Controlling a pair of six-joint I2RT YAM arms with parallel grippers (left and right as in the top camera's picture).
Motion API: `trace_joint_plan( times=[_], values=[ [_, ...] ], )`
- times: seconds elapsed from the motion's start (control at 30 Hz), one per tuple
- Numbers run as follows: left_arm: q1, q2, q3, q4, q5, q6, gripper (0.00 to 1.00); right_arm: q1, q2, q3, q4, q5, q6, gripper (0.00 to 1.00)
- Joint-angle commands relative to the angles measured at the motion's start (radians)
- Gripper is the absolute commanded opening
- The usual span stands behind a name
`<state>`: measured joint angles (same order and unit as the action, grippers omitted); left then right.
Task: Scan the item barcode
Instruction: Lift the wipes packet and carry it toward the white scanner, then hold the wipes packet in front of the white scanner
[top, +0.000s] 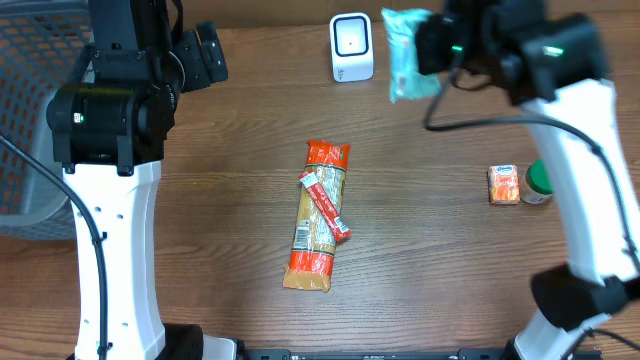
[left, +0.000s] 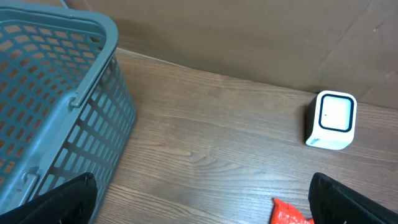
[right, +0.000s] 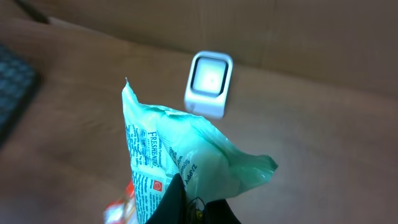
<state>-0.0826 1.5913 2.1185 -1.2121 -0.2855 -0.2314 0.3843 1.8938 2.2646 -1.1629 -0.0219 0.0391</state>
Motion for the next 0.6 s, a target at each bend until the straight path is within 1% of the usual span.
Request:
trace_joint_plan(
  times=[0.0, 0.2, 0.37, 0.47, 0.57],
  values=[
    [0.004, -0.003, 0.010, 0.000, -0.010, 0.019, 1.00, 0.057, 0.076, 0.026, 0.092, 0.212, -0.086, 0.03],
    [0.004, -0.003, 0.010, 0.000, -0.010, 0.019, 1.00, 0.116, 0.227, 0.026, 0.321, 0.466, -0.234, 0.04],
    [0.004, -0.003, 0.010, 0.000, -0.010, 0.019, 1.00, 0.143, 0.350, 0.026, 0.566, 0.696, -0.369, 0.03],
    [0.004, -0.003, 0.010, 0.000, -0.010, 0.019, 1.00, 0.150, 0.416, 0.026, 0.738, 0.785, -0.402, 0.03],
    [0.004, -0.003, 0.010, 0.000, -0.010, 0.019, 1.00, 0.153, 0.472, 0.026, 0.895, 0.825, -0.418, 0.04]
  ],
)
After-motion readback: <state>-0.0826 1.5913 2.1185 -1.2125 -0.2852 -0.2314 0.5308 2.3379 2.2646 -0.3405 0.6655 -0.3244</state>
